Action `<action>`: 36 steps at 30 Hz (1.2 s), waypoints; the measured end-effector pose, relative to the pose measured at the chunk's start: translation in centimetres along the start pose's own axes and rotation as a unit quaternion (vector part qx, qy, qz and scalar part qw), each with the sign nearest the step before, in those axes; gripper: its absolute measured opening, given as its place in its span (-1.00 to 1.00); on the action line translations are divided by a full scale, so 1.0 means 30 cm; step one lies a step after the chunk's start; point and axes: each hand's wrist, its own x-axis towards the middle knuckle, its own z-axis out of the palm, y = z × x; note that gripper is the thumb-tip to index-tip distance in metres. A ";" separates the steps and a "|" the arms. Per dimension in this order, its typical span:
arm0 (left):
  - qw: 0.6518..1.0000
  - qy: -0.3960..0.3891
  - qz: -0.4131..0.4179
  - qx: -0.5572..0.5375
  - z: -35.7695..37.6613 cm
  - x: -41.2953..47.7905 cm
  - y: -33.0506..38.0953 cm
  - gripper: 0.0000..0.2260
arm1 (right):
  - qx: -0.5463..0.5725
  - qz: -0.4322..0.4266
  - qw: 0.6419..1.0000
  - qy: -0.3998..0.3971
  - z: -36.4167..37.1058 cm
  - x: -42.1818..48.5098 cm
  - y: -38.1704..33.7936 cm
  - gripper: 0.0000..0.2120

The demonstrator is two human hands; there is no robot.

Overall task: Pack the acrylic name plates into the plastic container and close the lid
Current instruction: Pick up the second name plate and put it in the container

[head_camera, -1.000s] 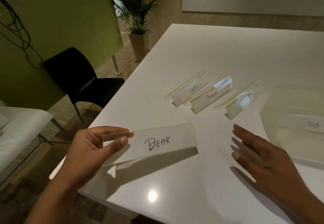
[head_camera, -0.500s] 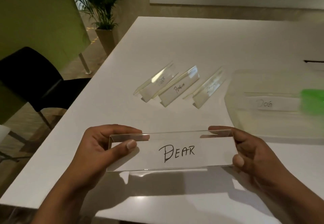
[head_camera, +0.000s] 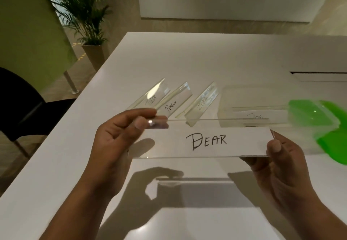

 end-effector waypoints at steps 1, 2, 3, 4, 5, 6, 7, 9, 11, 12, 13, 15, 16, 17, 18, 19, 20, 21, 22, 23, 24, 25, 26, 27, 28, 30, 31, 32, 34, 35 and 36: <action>0.999 0.013 -0.006 -0.040 0.016 0.002 -0.002 -0.51 | 0.011 -0.004 1.000 0.008 0.000 0.004 -0.006 -0.43; 0.996 0.019 -0.018 -0.083 0.032 0.002 -0.007 -0.47 | 0.022 -0.008 1.000 0.012 -0.002 0.008 -0.011 -0.44; 0.992 0.015 -0.032 -0.124 0.047 0.000 -0.015 -0.43 | 0.029 -0.011 0.999 0.014 -0.004 0.011 -0.014 -0.44; 0.986 0.008 -0.047 -0.160 0.061 -0.004 -0.023 -0.39 | 0.034 -0.013 0.999 0.015 -0.006 0.013 -0.015 -0.44; 0.980 0.005 -0.058 -0.189 0.074 -0.009 -0.032 -0.33 | 0.034 -0.013 0.999 0.017 -0.007 0.015 -0.016 -0.42; 0.975 0.006 -0.065 -0.213 0.084 -0.015 -0.039 -0.26 | 0.032 -0.012 0.999 0.021 -0.009 0.016 -0.015 -0.39; 0.970 0.009 -0.069 -0.234 0.092 -0.021 -0.045 -0.21 | 0.028 -0.009 0.999 0.026 -0.011 0.017 -0.014 -0.37; 0.966 0.004 -0.064 -0.252 0.101 -0.032 -0.055 -0.21 | 0.020 -0.004 0.999 0.032 -0.013 0.018 -0.013 -0.35; 0.975 -0.001 -0.046 -0.217 0.103 -0.038 -0.066 -0.34 | 0.016 -0.001 1.000 0.027 -0.009 0.018 -0.015 -0.38; 0.980 0.003 -0.038 -0.194 0.100 -0.039 -0.070 -0.40 | 0.018 -0.001 1.000 0.021 -0.007 0.018 -0.017 -0.40; 0.983 0.008 -0.033 -0.178 0.098 -0.040 -0.073 -0.44 | 0.020 -0.001 1.000 0.015 -0.005 0.017 -0.018 -0.41; 0.985 0.011 -0.024 -0.170 0.091 -0.041 -0.074 -0.50 | 0.022 0.000 1.000 0.005 -0.002 0.017 -0.022 -0.41; 0.985 0.010 -0.021 -0.172 0.089 -0.042 -0.072 -0.53 | 0.023 0.002 1.000 0.001 0.000 0.018 -0.024 -0.41; 0.984 0.010 -0.020 -0.175 0.089 -0.043 -0.071 -0.54 | 0.023 0.004 1.000 -0.003 0.002 0.018 -0.027 -0.41; 0.984 0.012 -0.020 -0.177 0.087 -0.045 -0.071 -0.54 | 0.023 0.005 1.000 -0.006 0.004 0.019 -0.028 -0.42; 0.984 0.014 -0.021 -0.178 0.087 -0.045 -0.070 -0.54 | 0.024 0.007 1.000 -0.007 0.007 0.019 -0.029 -0.42; 0.984 0.016 -0.023 -0.179 0.086 -0.045 -0.071 -0.53 | 0.025 0.008 1.000 -0.008 0.008 0.019 -0.030 -0.42; 0.983 0.017 -0.024 -0.179 0.086 -0.045 -0.070 -0.53 | 0.025 0.010 1.000 -0.008 0.009 0.019 -0.030 -0.42; 0.983 0.019 -0.024 -0.179 0.085 -0.044 -0.068 -0.53 | 0.023 0.012 1.000 -0.011 0.008 0.019 -0.030 -0.42; 0.983 0.020 -0.021 -0.179 0.084 -0.044 -0.066 -0.53 | 0.019 0.014 1.000 -0.017 0.007 0.020 -0.032 -0.42; 0.984 0.020 -0.017 -0.176 0.082 -0.043 -0.064 -0.54 | 0.011 0.017 0.999 -0.027 0.003 0.021 -0.036 -0.43; 0.985 0.017 -0.010 -0.171 0.079 -0.042 -0.063 -0.55 | -0.003 0.023 0.999 -0.039 -0.001 0.026 -0.044 -0.43; 0.987 0.014 -0.003 -0.162 0.074 -0.040 -0.062 -0.57 | -0.025 0.033 0.998 -0.048 -0.007 0.032 -0.054 -0.44; 0.989 0.011 0.003 -0.148 0.070 -0.037 -0.059 -0.61 | -0.055 0.045 0.996 -0.051 -0.014 0.039 -0.069 -0.47; 0.992 0.007 0.007 -0.127 0.063 -0.033 -0.056 -0.63 | -0.092 0.055 0.993 -0.056 -0.024 0.050 -0.089 -0.54; 0.997 -0.015 0.012 -0.077 0.056 -0.030 -0.048 -0.58 | -0.182 0.053 0.977 -0.095 -0.043 0.074 -0.141 -0.68; 0.998 -0.031 0.017 -0.054 0.056 -0.031 -0.042 -0.55 | -0.241 0.040 0.961 -0.129 -0.048 0.082 -0.171 -0.70; 0.998 -0.047 0.027 -0.030 0.060 -0.033 -0.036 -0.53 | -0.308 0.022 0.937 -0.166 -0.049 0.087 -0.199 -0.70; 0.995 -0.076 0.056 0.034 0.080 -0.039 -0.030 -0.54 | -0.421 -0.011 0.878 -0.227 -0.042 0.086 -0.242 -0.62; 0.992 -0.083 0.067 0.068 0.092 -0.043 -0.026 -0.54 | -0.457 -0.028 0.853 -0.251 -0.034 0.083 -0.255 -0.60; 0.989 -0.085 0.074 0.093 0.107 -0.045 -0.026 -0.53 | -0.491 -0.051 0.826 -0.273 -0.026 0.078 -0.266 -0.58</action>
